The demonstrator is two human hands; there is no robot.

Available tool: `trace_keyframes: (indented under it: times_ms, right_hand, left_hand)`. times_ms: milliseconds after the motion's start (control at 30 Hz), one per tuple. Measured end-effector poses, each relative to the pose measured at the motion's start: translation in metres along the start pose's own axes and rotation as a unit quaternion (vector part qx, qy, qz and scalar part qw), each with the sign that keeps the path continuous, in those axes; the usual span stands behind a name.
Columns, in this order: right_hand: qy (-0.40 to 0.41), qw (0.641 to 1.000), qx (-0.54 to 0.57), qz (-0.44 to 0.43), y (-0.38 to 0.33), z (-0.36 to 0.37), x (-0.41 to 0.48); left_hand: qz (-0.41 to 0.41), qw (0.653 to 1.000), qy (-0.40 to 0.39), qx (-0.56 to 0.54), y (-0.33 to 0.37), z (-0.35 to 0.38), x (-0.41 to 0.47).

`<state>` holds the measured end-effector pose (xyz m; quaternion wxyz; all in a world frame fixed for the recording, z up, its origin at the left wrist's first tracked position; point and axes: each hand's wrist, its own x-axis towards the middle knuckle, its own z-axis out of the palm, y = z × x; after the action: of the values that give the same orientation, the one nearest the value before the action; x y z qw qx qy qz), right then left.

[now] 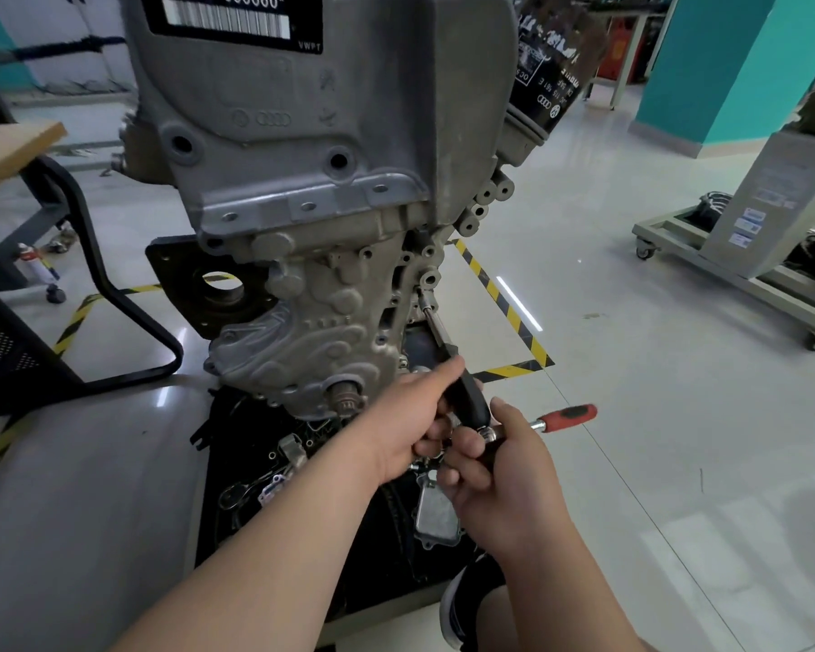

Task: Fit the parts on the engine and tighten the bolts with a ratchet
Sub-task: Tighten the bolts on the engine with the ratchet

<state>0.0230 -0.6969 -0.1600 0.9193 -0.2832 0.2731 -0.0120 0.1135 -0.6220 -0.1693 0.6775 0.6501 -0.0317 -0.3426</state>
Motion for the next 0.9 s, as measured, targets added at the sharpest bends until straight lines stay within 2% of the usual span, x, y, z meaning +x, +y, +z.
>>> trace_keyframes:
  times_ms: [67,133,200,233,300,367,433,500,633,700,833,900]
  right_hand:
    - [-0.037,0.997,0.064,0.027,0.003,0.0,0.0]
    - [-0.021,0.998,0.056,0.022,0.006,-0.001,0.0]
    - [0.035,0.997,-0.056,-0.028,0.008,-0.003,-0.001]
    - [0.065,0.986,-0.137,-0.069,0.008,-0.003,-0.002]
    - [0.108,0.932,-0.305,-0.16,0.008,-0.003,-0.008]
    - [0.132,0.856,-0.438,-0.243,0.012,-0.002,-0.015]
    - [0.139,0.799,-0.511,-0.286,0.022,0.001,-0.019]
    - [0.153,0.773,-0.537,-0.299,0.034,0.008,-0.021]
    - [0.17,0.761,-0.54,-0.316,0.039,0.013,-0.015]
    - [0.172,0.765,-0.529,-0.326,0.033,0.009,-0.013]
    - [0.182,0.792,-0.483,-0.325,0.03,0.006,-0.005]
    - [0.173,0.819,-0.444,-0.319,0.033,0.003,-0.002]
  left_hand:
    - [0.005,1.0,0.009,-0.005,-0.004,0.0,-0.005]
    - [0.007,1.0,0.019,-0.024,-0.007,0.003,-0.007]
    - [0.003,0.998,0.02,-0.055,-0.009,0.005,-0.009]
    - [0.001,0.997,0.019,-0.072,-0.008,0.006,-0.01]
    - [0.003,0.995,0.02,-0.095,-0.007,0.007,-0.011]
    - [-0.002,0.995,0.028,-0.1,-0.006,0.007,-0.013]
    - [-0.007,0.993,0.033,-0.111,-0.003,0.009,-0.017]
    - [-0.002,0.991,0.043,-0.128,-0.003,0.009,-0.018]
    - [0.004,0.997,0.076,-0.031,-0.008,0.011,-0.013]
    - [0.008,0.997,0.06,-0.044,-0.011,0.016,-0.01]
    - [-0.001,0.995,0.026,-0.094,-0.01,0.017,-0.007]
    - [-0.017,0.995,0.026,-0.093,-0.008,0.012,-0.008]
